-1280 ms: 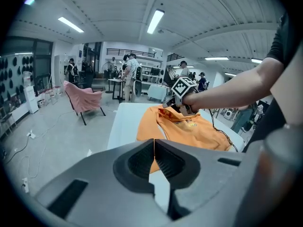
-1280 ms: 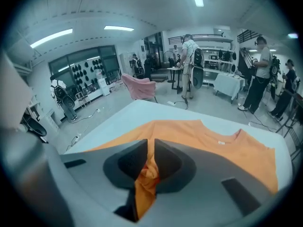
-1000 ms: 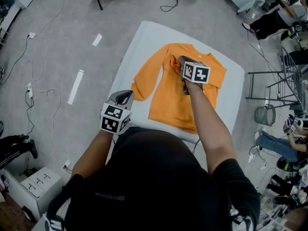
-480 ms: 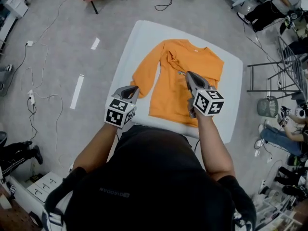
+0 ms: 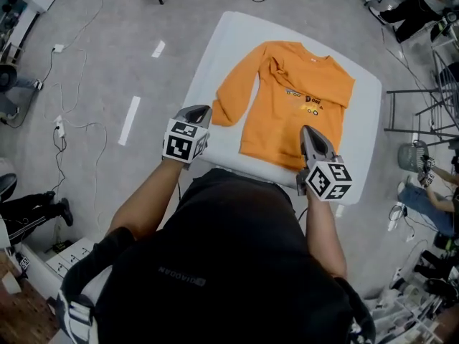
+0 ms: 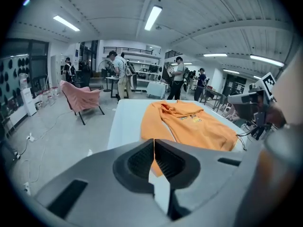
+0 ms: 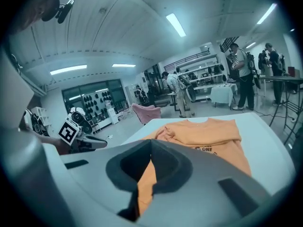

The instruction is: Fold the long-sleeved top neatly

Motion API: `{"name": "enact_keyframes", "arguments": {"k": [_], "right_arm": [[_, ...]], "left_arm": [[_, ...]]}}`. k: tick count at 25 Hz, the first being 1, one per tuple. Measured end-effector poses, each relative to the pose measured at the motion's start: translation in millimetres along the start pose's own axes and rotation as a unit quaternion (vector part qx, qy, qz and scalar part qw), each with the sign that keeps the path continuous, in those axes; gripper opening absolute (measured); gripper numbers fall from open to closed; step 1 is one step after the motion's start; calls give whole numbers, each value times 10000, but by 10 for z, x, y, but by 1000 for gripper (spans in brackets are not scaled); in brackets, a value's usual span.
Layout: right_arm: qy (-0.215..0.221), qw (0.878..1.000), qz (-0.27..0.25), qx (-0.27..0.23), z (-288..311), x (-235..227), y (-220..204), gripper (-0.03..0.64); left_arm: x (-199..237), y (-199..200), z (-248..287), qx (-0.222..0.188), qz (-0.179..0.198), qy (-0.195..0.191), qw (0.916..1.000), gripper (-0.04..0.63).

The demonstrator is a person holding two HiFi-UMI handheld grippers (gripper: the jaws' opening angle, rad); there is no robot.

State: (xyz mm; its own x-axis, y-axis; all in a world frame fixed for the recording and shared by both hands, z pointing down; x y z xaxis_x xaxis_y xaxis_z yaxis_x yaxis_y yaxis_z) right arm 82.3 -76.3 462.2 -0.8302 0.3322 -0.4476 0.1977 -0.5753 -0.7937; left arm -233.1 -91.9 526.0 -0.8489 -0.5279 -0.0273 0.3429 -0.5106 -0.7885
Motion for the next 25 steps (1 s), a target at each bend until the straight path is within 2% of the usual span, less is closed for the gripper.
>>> {"name": "enact_keyframes", "arguments": {"k": [5, 7, 8, 14, 16, 18, 19, 22, 25], "right_arm": [[-179, 9998, 17, -72, -155, 7, -142, 5], [-242, 9997, 36, -71, -218, 10, -201, 5], [-274, 9996, 54, -64, -250, 10, -229, 5], [-419, 9991, -37, 38, -390, 36, -340, 5], [-439, 9990, -70, 53, -424, 31, -357, 5], [-450, 9989, -88, 56, -447, 27, -357, 5], [-447, 9989, -92, 57, -451, 28, -352, 5], [-405, 9991, -120, 81, -434, 32, -345, 5], [-315, 9993, -166, 119, -371, 40, -340, 5]], "left_arm": [[75, -294, 269, 461, -353, -168, 9982, 13], [64, -393, 408, 641, -476, -318, 9963, 92], [53, -427, 472, 713, -518, -376, 9954, 110], [45, -566, 745, 1021, -636, -384, 9920, 110], [38, -575, 773, 1070, -512, -307, 9925, 105], [45, -567, 760, 1062, -391, -171, 9934, 28], [63, -567, 739, 1024, -420, -71, 9938, 18], [167, -609, 609, 809, -839, 281, 9928, 15], [310, -708, 405, 635, -1205, 723, 9880, 14]]}}
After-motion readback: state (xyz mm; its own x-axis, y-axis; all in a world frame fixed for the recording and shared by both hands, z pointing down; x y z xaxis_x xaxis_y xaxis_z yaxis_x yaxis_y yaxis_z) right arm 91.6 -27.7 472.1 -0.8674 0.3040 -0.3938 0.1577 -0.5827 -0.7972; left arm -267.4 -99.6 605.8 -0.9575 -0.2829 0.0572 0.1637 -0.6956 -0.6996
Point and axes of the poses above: the fingertips, and each gripper's own axes: z forward along the fingers, x to its left, y out of its top, the point moved 6 cm from there along -z, backward along the fingers, and after that the axes turned 12 degrees about z, right-handed, at the moved point
